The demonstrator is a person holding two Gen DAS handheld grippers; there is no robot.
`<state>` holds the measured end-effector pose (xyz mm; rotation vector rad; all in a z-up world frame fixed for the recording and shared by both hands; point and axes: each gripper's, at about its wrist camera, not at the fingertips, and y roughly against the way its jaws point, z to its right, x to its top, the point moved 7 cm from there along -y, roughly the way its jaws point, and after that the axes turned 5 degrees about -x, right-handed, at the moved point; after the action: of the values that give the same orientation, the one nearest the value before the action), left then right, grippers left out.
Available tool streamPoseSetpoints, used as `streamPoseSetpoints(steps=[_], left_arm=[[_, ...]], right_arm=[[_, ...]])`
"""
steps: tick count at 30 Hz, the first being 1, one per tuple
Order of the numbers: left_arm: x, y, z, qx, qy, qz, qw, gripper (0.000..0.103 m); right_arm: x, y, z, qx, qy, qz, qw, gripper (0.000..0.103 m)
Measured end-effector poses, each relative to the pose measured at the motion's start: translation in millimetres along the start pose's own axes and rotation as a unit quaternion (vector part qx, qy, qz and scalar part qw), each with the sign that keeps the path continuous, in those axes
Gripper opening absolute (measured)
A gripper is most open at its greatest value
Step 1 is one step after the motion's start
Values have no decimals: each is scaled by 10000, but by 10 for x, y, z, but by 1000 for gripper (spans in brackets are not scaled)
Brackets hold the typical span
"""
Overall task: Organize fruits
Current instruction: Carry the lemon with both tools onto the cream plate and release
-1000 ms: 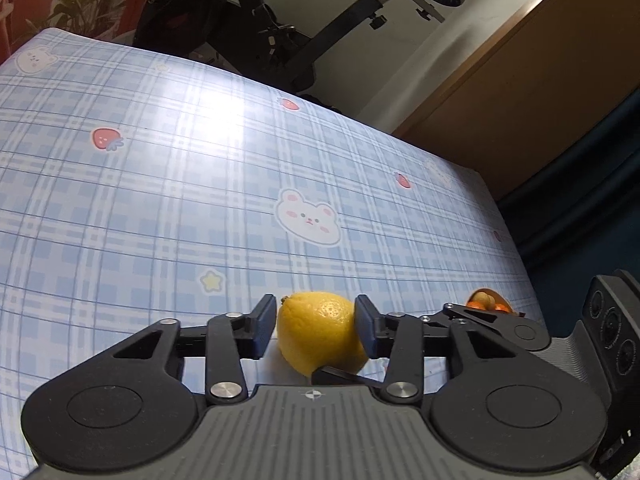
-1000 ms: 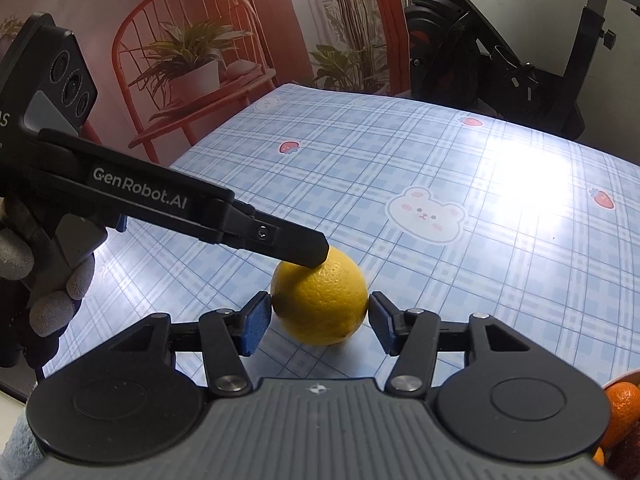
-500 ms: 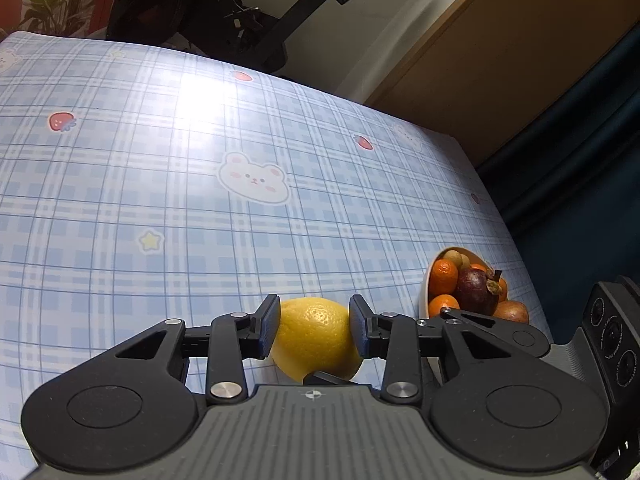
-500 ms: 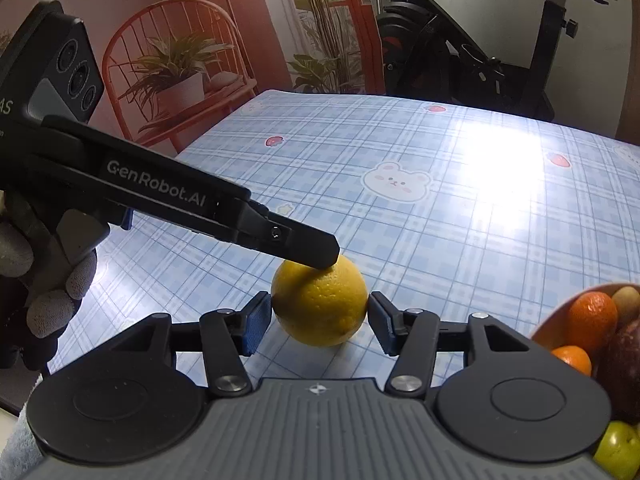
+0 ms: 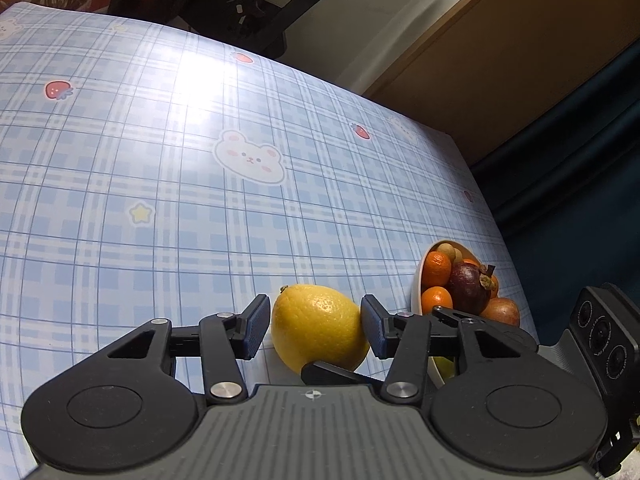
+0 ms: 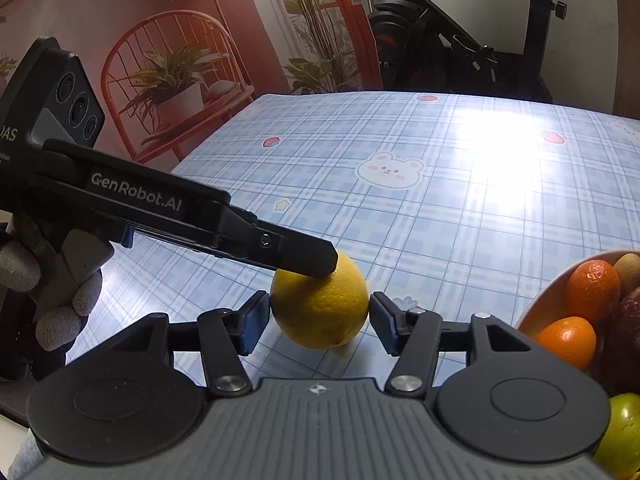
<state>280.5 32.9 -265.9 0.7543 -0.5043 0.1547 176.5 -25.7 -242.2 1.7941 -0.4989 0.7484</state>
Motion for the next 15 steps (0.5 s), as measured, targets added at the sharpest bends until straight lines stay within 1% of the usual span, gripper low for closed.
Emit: streamPoseSetpoints(steps=[4,8,12,15], left_arm=[[-15,1,100,72,-147,19,9999,50],[31,46,288,68,-311,93,9994,50],[88,9,615,-51,-564,147,9983,50],[105,-128,930,-192,-803,119,9965,50]], right_arm=[[-15,74,8,-44,-67,103,9999,57],[35,250,49,-69,-130,283,9995,57],[60,562,198,-217,-252,577,9978,57],[27,806,372,-430,-308,734,9959,57]])
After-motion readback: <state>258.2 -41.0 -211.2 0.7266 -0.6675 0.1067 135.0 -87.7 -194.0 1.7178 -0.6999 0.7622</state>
